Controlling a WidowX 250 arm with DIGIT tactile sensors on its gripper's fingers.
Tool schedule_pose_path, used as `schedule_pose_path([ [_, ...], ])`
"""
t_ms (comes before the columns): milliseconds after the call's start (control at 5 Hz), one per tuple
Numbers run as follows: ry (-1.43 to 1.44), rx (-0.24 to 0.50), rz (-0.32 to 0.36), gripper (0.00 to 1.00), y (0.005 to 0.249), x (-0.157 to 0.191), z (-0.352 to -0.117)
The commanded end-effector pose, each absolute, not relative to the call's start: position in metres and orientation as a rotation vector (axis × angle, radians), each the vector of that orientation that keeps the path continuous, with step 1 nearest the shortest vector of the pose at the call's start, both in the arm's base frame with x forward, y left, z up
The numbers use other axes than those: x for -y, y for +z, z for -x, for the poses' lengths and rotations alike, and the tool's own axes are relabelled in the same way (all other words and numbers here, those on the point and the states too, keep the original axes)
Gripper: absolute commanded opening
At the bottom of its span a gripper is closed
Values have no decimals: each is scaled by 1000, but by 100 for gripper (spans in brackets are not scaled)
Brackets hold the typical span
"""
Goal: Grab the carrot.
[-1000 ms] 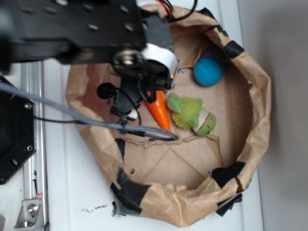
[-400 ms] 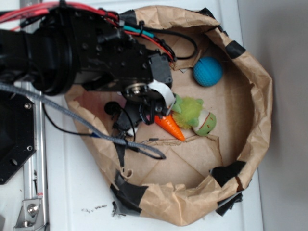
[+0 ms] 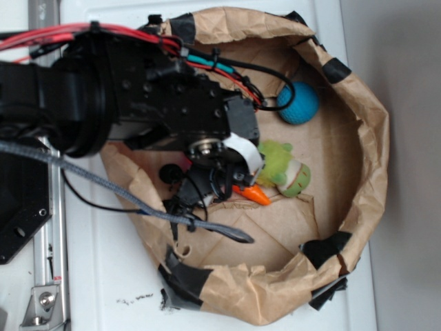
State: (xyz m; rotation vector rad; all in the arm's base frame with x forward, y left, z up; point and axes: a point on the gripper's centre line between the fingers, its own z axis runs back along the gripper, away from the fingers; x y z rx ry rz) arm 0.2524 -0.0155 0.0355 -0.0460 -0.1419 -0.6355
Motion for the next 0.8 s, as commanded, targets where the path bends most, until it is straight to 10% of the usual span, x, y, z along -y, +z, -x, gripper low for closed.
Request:
schedule_pose_path([
  [0,-632,239,15,0,83,31,-265],
  [400,-287,238,69,0,178,13,-275],
  [600,-237,206,80,0,185,11,-271],
])
